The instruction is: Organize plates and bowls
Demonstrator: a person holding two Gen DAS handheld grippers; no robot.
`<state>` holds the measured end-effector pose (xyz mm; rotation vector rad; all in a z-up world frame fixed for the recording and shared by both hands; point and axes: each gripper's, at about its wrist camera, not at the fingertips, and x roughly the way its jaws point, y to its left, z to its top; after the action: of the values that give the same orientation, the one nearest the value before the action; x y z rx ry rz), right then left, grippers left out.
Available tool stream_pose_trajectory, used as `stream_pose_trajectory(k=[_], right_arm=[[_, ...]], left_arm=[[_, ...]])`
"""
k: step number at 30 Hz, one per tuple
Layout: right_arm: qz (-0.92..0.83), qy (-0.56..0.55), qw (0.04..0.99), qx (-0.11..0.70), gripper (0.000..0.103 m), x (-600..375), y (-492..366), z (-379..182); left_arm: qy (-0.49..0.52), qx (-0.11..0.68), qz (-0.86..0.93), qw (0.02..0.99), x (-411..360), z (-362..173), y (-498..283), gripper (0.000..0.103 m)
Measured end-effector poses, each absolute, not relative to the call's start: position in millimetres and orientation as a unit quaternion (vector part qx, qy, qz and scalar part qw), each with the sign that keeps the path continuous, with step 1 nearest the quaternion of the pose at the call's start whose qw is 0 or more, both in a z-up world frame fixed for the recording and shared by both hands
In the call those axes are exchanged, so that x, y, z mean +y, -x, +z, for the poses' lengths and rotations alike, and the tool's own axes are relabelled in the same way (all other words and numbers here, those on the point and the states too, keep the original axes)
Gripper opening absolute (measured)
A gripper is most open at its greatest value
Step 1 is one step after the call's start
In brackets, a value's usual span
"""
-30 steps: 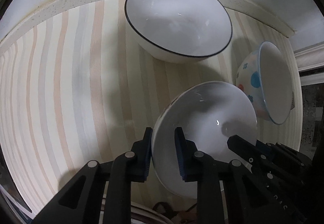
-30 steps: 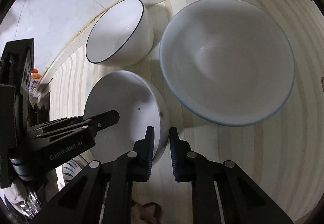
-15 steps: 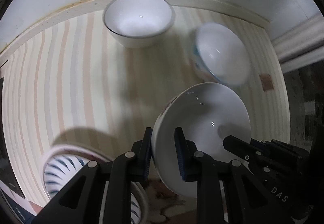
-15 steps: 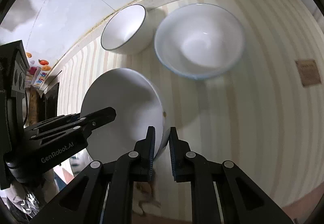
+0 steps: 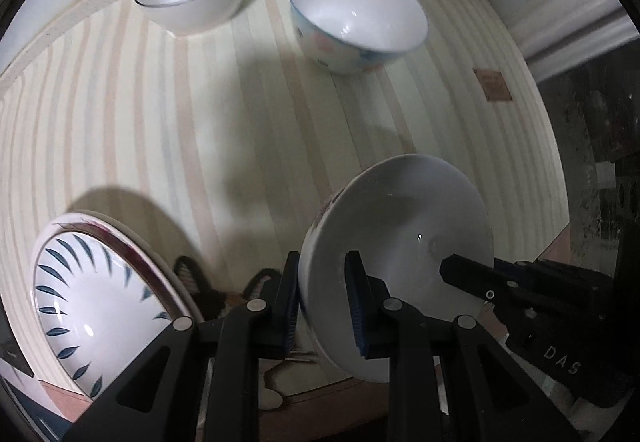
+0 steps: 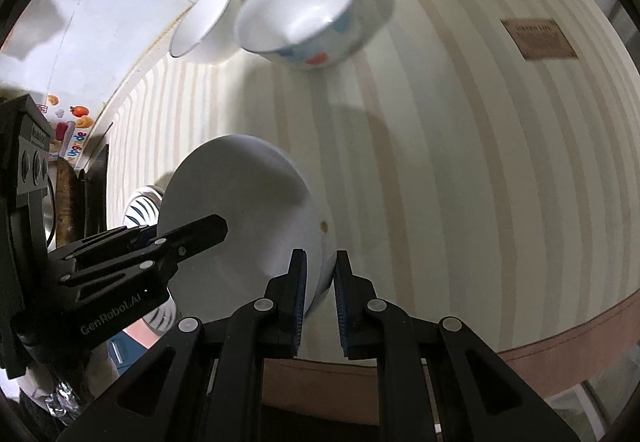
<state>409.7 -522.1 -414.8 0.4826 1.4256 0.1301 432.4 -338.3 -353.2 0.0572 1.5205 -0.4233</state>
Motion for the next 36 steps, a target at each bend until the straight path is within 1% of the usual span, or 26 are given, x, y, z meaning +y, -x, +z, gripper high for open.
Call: stream_pose_trajectory(k=[10, 18, 21, 25, 26, 27, 28, 29, 30, 33, 36], right_arm=[[0.05, -0.232, 0.709, 0.664, 0.015, -531.1, -405.7, -445.5], [0.056, -0.231, 0.705, 0.669, 0.015, -523.2, -412.8, -453.3], [0.062, -0.239, 0.696, 0.675, 0.017, -527.4, -416.3, -452.1], [0.067, -0.255, 0.702, 0.662, 0.017, -545.5, -422.9, -430.1], [0.068, -0.261, 0.707, 0.654, 0.019, -551.8, -426.4, -422.4], [0.068, -0.269, 0.714, 0.643, 0.028, -558.4, -432.2, -413.9], [0.069, -0.276, 0.721, 0.632, 0.035, -565.2, -440.9, -405.8], [0.07, -0.282, 0.727, 0.622, 0.047, -570.0, -449.8, -400.1], [0.07, -0.289, 0.733, 0.611, 0.054, -575.2, -461.1, -395.7], [0.074, -0.295, 0.75, 0.588, 0.055, -583.9, -501.1, -392.5], [0.071, -0.302, 0.75, 0.584, 0.055, -585.6, -539.1, -405.1]], left_arm=[[-0.048, 0.699, -0.186, 0.688, -355.4, -381.0, -426.3, 0.019], [-0.055, 0.705, -0.179, 0.684, -364.2, -391.5, -428.4, 0.019], [-0.055, 0.7, -0.175, 0.69, -361.7, -376.6, -431.6, 0.019], [-0.036, 0.666, -0.173, 0.725, -351.1, -333.2, -453.6, 0.022], [-0.025, 0.658, -0.171, 0.732, -350.6, -323.8, -465.0, 0.025], [-0.012, 0.651, -0.17, 0.74, -350.8, -316.9, -478.6, 0.031], [-0.004, 0.646, -0.17, 0.744, -348.9, -314.7, -488.1, 0.033], [0.003, 0.641, -0.166, 0.749, -351.3, -312.6, -508.5, 0.033], [0.006, 0.639, -0.163, 0.751, -354.2, -313.6, -522.2, 0.033], [0.016, 0.649, -0.161, 0.744, -364.1, -326.4, -558.2, 0.033], [0.012, 0.664, -0.157, 0.731, -373.3, -348.3, -585.1, 0.033]])
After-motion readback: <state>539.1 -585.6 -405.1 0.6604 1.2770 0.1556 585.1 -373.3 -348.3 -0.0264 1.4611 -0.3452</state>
